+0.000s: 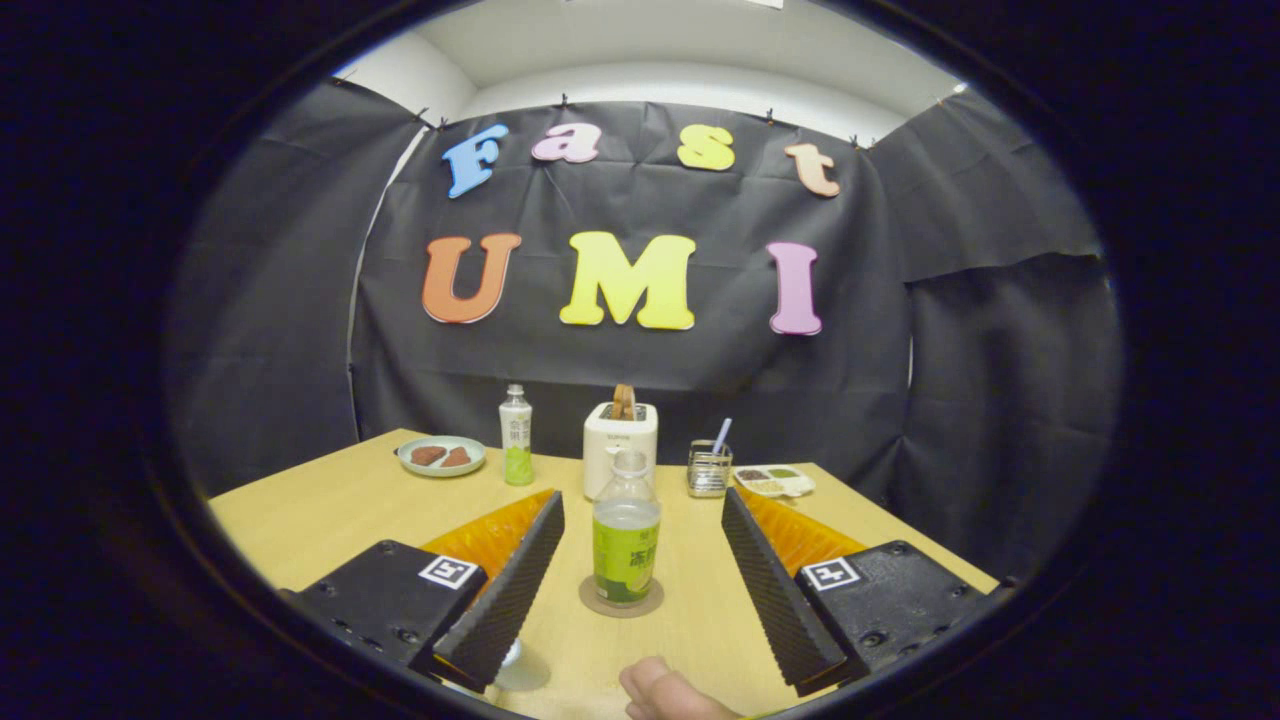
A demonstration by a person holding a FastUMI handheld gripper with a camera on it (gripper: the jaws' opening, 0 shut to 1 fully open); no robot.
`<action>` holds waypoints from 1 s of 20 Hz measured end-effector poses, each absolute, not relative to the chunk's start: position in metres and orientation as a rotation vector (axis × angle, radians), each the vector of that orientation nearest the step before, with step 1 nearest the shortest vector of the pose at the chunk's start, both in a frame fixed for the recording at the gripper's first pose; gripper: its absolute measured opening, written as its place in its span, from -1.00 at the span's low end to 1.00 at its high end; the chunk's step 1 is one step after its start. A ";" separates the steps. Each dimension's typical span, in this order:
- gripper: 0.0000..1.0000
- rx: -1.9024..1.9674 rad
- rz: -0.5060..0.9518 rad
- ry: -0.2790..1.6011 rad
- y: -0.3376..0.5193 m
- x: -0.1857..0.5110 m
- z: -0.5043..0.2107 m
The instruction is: Take the bottle from table, then pour the juice into the cup, finally place the bottle on the coaster
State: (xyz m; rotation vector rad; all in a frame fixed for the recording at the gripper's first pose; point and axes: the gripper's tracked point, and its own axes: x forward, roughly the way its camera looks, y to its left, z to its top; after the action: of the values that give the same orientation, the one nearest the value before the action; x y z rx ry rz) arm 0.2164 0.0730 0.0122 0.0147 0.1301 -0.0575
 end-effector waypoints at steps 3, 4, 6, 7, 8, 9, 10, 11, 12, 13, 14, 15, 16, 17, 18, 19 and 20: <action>1.00 0.014 -0.050 0.145 0.069 0.174 0.018; 1.00 0.012 -0.045 0.156 0.067 0.161 0.018; 1.00 0.003 -0.025 0.174 0.067 0.135 0.015; 1.00 -0.002 -0.006 0.175 0.068 0.124 0.014; 1.00 -0.006 0.006 0.177 0.068 0.114 0.013; 1.00 -0.011 0.019 0.177 0.068 0.103 0.010; 1.00 -0.010 0.024 0.167 0.067 0.094 0.010; 1.00 -0.019 0.028 0.157 0.066 0.085 0.007; 1.00 -0.034 0.021 0.141 0.063 0.077 0.005; 1.00 -0.054 0.012 0.124 0.060 0.070 0.003; 1.00 -0.070 0.005 0.106 0.059 0.063 0.002; 1.00 -0.078 0.002 0.091 0.060 0.057 -0.002; 1.00 -0.086 0.009 0.084 0.063 0.051 -0.006; 1.00 -0.098 0.010 0.076 0.064 0.046 -0.010; 1.00 -0.113 0.006 0.067 0.064 0.043 -0.012; 1.00 -0.125 -0.003 0.053 0.062 0.038 -0.012; 1.00 -0.128 -0.012 0.042 0.060 0.035 -0.014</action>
State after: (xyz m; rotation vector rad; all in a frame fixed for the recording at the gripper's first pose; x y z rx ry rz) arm 0.0355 0.0602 -0.0135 -0.1285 0.0420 -0.0124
